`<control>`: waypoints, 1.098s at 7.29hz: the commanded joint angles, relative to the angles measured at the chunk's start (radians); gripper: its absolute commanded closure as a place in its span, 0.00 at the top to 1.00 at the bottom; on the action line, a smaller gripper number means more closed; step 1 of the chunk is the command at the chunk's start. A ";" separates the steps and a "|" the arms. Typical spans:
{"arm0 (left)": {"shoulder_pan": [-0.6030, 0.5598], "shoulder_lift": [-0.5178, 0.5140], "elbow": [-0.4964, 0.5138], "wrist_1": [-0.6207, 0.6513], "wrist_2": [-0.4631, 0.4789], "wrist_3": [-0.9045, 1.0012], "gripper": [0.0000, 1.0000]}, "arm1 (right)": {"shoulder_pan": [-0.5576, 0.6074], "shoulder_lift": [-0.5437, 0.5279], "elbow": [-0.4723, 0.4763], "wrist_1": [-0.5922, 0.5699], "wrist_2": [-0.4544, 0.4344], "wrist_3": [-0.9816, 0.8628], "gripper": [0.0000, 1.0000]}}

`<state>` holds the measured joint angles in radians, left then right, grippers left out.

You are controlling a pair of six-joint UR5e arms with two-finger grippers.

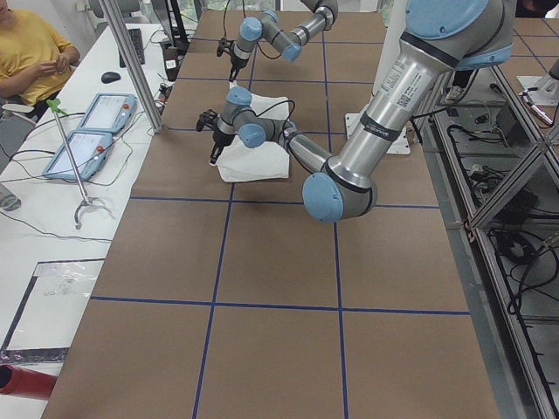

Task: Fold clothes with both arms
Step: 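Move the left gripper to the shirt side edge nearest it and grasp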

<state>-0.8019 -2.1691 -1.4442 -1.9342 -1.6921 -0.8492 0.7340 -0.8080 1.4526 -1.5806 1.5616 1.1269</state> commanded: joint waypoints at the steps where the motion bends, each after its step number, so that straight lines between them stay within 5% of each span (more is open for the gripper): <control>1: 0.001 0.037 -0.021 -0.090 -0.011 0.004 1.00 | 0.013 0.000 -0.029 0.065 0.027 -0.009 1.00; 4: 0.021 0.188 -0.242 -0.112 -0.126 -0.013 1.00 | 0.065 -0.110 0.121 0.074 0.153 -0.159 1.00; 6: 0.180 0.348 -0.405 -0.124 -0.110 -0.174 1.00 | 0.059 -0.135 0.167 0.074 0.152 -0.150 1.00; 8: 0.317 0.368 -0.397 -0.137 0.013 -0.313 1.00 | 0.056 -0.132 0.167 0.074 0.150 -0.153 1.00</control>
<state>-0.5692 -1.8210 -1.8366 -2.0651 -1.7427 -1.0733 0.7915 -0.9394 1.6163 -1.5065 1.7129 0.9759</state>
